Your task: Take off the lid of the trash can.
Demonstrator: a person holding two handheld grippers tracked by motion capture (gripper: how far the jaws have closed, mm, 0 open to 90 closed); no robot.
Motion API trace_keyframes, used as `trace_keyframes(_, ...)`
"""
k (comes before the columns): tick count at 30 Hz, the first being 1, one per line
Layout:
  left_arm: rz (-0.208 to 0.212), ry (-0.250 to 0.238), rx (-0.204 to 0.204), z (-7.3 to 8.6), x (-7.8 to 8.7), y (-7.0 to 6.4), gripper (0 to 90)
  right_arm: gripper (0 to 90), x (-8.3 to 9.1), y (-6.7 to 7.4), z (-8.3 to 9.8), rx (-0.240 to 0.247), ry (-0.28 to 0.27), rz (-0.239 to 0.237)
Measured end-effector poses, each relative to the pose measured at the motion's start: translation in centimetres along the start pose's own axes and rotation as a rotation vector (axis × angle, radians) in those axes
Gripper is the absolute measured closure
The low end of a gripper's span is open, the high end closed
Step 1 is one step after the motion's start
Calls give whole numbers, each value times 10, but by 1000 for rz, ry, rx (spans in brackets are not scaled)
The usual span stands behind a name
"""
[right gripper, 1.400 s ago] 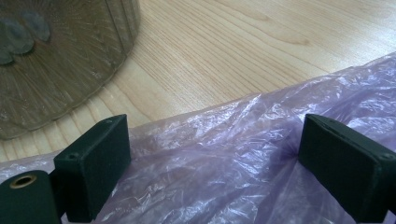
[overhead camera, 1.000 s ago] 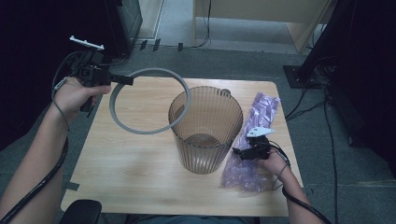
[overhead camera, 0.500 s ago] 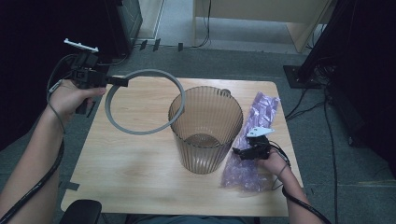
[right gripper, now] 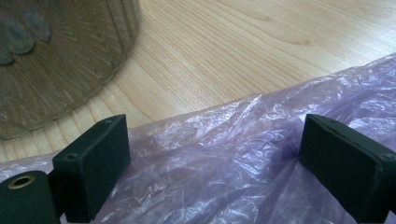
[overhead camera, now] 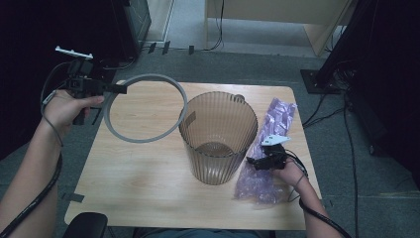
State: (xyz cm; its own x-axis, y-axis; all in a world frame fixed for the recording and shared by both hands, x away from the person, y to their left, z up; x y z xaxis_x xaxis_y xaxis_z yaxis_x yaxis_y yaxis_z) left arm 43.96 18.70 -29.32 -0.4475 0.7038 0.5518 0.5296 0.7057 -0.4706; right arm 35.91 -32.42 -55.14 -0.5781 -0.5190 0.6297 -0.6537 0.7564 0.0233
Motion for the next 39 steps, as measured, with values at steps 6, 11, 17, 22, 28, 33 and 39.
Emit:
trace_keyframes(6, -10, -3, 13, 5, 4, 7, 830, 83, 0, 0, 0, 0, 1, 1)
trace_keyframes(11, -18, -8, 27, 8, 4, 14, 829, 83, 0, 0, 0, 0, 1, 1)
trace_keyframes(17, -12, 2, 40, 16, 1, 18, 830, 81, 0, 0, 0, 1, 2, 1)
trace_keyframes(22, -11, -1, 45, 20, 0, 20, 830, 80, 0, 1, 0, 7, 1, -12)
trace_keyframes(28, -22, -7, 55, 24, 5, 26, 830, 84, 0, -1, -1, -3, -4, -26)
trace_keyframes(33, -53, -10, 62, 30, 7, 34, 830, 86, 0, -1, -1, 3, 1, -23)
trace_keyframes(39, -58, -13, 59, 40, 0, 38, 830, 90, 0, -2, -3, -14, 0, -38)
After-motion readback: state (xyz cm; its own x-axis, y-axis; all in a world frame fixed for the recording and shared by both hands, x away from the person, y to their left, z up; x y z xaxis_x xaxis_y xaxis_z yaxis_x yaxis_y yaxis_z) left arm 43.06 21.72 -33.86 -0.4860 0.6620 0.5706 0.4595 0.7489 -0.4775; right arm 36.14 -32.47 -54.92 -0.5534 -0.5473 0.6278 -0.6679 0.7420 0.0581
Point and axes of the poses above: each handheld gripper's, and its own axes: x roughly backward along the jaws, z roughly out of its underside, y roughly to its left, the point moved 4 cm from there along -x, roughly forward along the jaws, and after that the axes turned 4 degrees about -y, right-handed, at the moved point
